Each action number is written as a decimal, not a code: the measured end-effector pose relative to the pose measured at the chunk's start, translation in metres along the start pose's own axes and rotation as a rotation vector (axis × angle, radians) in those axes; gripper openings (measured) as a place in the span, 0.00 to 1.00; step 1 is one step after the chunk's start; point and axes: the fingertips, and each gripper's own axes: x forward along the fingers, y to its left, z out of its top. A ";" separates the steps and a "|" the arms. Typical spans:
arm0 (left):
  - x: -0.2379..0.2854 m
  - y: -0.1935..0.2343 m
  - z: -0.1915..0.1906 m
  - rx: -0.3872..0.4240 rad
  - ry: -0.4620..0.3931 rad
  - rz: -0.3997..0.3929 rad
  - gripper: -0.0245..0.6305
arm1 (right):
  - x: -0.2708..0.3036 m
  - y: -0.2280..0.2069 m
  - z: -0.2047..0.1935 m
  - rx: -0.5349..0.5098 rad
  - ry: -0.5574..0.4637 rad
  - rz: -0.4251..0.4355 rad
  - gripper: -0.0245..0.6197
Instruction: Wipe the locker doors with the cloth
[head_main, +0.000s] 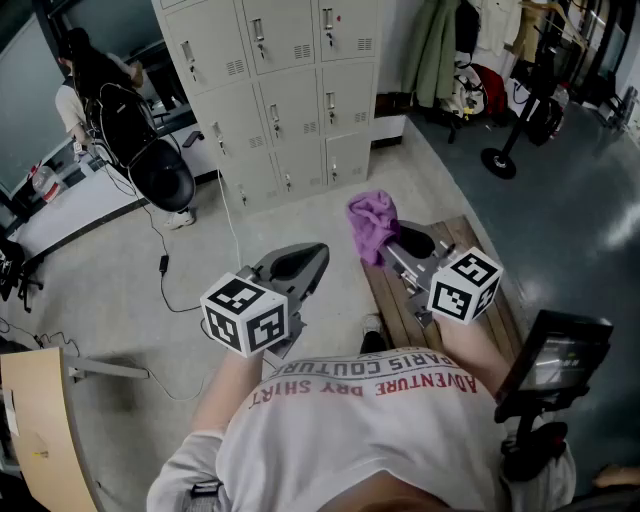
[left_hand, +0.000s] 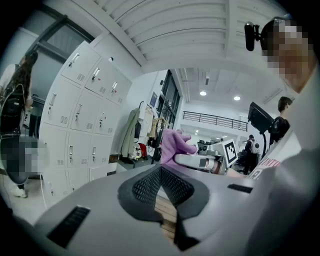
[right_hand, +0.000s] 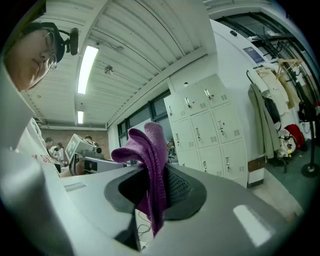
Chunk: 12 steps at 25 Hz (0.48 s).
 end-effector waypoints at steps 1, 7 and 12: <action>0.001 0.000 0.001 0.000 0.000 0.004 0.04 | 0.000 -0.001 0.001 0.000 0.001 0.004 0.15; 0.011 -0.003 -0.002 -0.005 0.004 0.005 0.04 | -0.005 -0.009 -0.002 0.007 0.005 0.010 0.15; 0.017 0.005 -0.005 -0.013 0.010 0.005 0.04 | 0.000 -0.017 -0.003 0.028 -0.008 0.014 0.15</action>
